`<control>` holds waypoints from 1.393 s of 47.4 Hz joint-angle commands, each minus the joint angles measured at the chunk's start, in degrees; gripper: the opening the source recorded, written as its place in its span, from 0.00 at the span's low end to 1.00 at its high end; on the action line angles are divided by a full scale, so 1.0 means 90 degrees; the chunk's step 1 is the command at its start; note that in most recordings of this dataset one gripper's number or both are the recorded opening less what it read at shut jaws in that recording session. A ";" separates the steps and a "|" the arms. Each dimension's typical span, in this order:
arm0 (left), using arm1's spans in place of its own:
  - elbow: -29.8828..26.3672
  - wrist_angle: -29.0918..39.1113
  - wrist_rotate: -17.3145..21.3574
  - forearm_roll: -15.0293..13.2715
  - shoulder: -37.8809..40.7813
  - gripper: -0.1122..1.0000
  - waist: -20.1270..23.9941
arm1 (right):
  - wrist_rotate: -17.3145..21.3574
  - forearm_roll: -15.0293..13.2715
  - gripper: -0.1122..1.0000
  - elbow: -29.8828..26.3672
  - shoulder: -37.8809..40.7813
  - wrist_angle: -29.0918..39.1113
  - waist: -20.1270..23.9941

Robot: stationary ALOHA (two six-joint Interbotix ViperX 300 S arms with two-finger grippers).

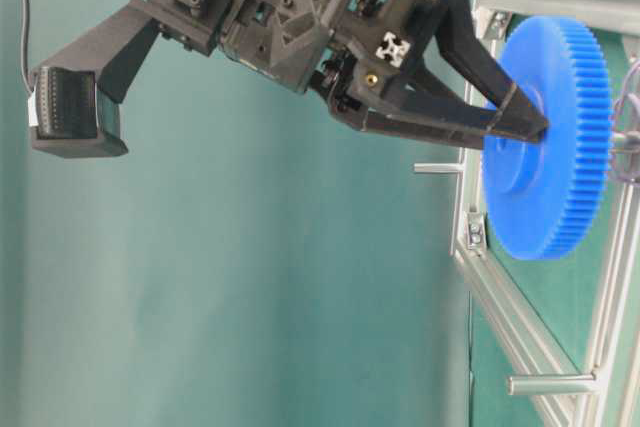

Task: Find the location of the shaft and insert the gear.
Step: 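Push the gear onto the shaft with the right gripper, then open the right gripper to release the gear on the shaft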

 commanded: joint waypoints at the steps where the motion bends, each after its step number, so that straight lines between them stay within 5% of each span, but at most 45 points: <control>1: -0.0068 -0.0029 -0.0010 -0.0010 0.0049 0.11 0.0020 | 0.0010 0.0020 0.72 0.0010 -0.0068 -0.0098 -0.0039; 66: -0.0049 -0.0029 -0.0010 -0.0010 0.0049 0.11 0.0020 | 0.0186 0.0166 0.73 0.0156 0.0430 -0.0752 -0.0039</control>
